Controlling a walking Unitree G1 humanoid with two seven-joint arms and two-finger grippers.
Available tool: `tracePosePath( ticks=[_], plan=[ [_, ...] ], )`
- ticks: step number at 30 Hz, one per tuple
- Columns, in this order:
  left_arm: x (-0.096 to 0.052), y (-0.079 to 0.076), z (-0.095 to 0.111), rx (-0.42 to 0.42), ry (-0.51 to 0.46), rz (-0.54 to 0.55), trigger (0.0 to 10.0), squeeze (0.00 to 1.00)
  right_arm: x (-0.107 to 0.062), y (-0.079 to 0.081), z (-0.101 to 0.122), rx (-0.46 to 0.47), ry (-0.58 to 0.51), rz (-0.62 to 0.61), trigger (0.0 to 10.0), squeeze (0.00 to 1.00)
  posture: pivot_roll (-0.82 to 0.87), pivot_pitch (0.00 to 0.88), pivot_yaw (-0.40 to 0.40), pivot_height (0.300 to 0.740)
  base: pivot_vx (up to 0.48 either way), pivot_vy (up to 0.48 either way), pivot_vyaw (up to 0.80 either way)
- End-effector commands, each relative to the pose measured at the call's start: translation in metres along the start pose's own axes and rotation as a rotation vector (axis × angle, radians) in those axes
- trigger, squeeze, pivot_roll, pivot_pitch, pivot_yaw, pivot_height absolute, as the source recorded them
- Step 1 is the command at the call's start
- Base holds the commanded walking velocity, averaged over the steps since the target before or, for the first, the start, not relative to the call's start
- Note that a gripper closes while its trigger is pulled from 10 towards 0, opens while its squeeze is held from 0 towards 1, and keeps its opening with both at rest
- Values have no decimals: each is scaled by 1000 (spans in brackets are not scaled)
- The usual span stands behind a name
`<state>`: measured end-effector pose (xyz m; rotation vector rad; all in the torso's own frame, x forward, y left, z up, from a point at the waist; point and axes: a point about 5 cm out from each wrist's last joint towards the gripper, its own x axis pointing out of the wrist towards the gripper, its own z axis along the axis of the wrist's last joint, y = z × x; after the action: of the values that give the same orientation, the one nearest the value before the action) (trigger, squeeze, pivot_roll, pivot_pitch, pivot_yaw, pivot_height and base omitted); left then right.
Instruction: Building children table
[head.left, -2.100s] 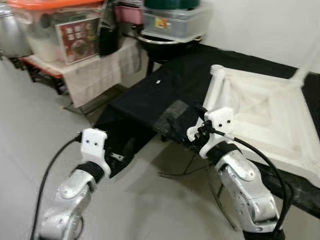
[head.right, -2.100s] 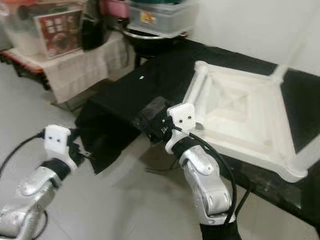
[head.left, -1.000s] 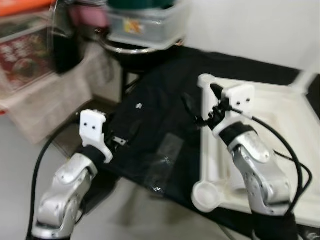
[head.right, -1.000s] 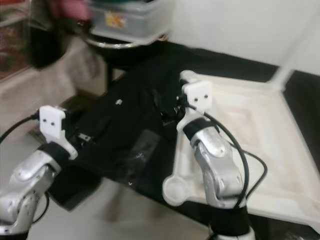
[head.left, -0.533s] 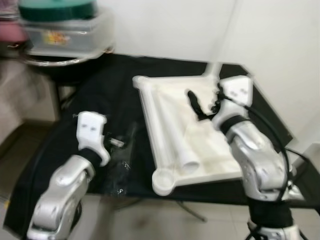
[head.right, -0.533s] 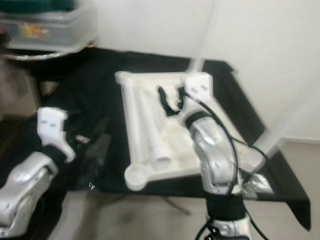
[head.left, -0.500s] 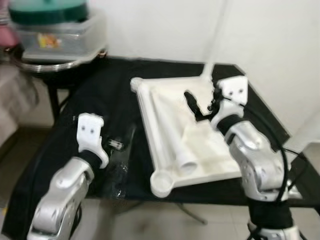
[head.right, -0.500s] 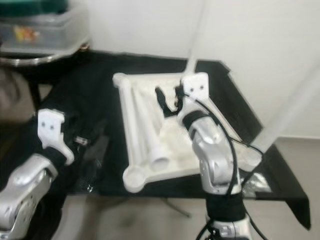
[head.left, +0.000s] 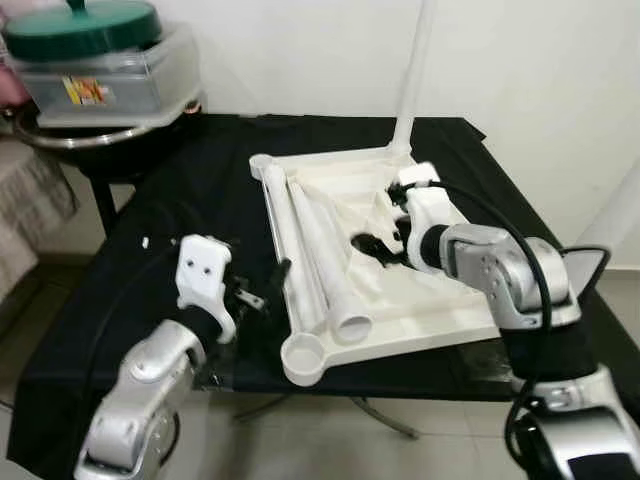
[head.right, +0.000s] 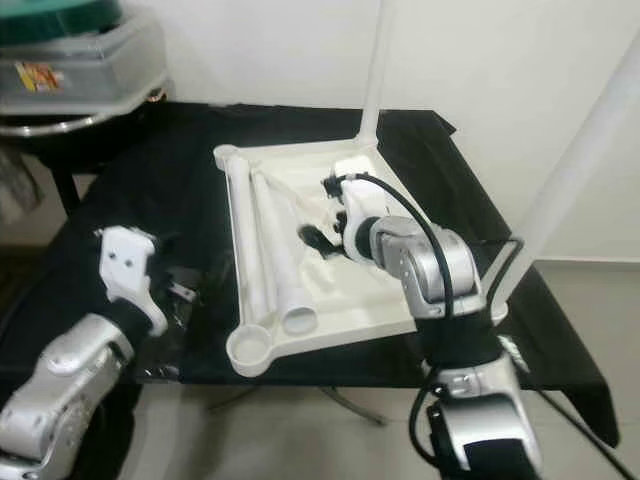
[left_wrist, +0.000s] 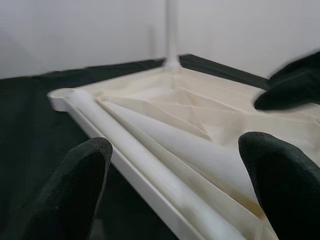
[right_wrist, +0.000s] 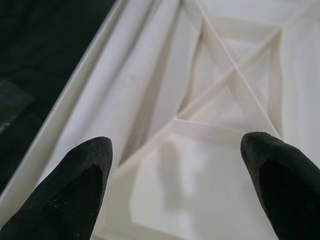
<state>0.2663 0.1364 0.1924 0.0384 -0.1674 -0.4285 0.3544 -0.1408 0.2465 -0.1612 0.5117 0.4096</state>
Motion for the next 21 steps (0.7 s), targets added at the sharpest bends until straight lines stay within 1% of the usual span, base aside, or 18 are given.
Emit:
tracePosePath(
  ticks=[1,3,6,7,8,9,10,11,12,13,15,16,18,19,20,21],
  plan=[
    [-1,-6,-3,9,15,-19,10000,0,2,-1,-3,11,50,5,10000,0,52,101,-53,740,0,0,0],
    [-1,-16,-5,13,22,-52,10000,0,8,-2,-3,59,93,8,10000,0,45,114,-63,740,0,0,0],
    [-1,-21,-6,10,22,-64,10000,0,11,2,-3,102,120,47,10000,0,41,124,-70,740,0,0,0],
    [-1,-22,-6,13,23,-67,10000,0,13,6,-1,124,106,79,10000,0,43,130,-77,740,0,0,0],
    [-1,-22,-6,13,23,-67,10000,0,13,6,-1,124,106,79,10000,0,43,130,-77,740,0,0,0],
    [-2,-23,-6,15,25,-68,10000,0,14,12,3,146,79,126,10000,0,48,139,-81,740,0,0,0],
    [-2,-23,-6,15,25,-68,10000,0,14,12,3,146,79,126,10000,0,48,139,-81,740,0,0,0],
    [-3,-23,-7,17,27,-67,10000,0,15,18,8,176,48,172,10000,0,49,141,-82,740,0,0,0],
    [-3,-23,-7,17,27,-67,10000,0,15,18,8,176,48,172,10000,0,49,141,-82,740,0,0,0],
    [-4,-23,-7,18,29,-61,10000,0,15,24,13,197,27,212,10000,0,52,153,-86,740,0,0,0],
    [-5,-22,-6,18,32,-50,10000,0,15,35,20,202,23,268,10000,0,52,158,-88,740,0,0,0],
    [-5,-22,-6,18,32,-50,10000,0,15,35,20,202,23,268,10000,0,52,158,-88,740,0,0,0],
    [-6,-23,-6,17,33,-48,10000,0,18,43,18,171,83,289,10000,0,48,167,-93,740,0,0,0],
    [-6,-23,-6,17,33,-48,10000,0,18,43,18,171,83,289,10000,0,48,167,-93,740,0,0,0],
    [-6,-24,-6,17,33,-48,10000,0,20,45,15,166,117,287,10000,0,48,168,-94,740,0,0,0],
    [-6,-24,-6,17,33,-48,10000,0,20,45,15,166,117,287,10000,0,48,168,-94,740,0,0,0]
  ],
)
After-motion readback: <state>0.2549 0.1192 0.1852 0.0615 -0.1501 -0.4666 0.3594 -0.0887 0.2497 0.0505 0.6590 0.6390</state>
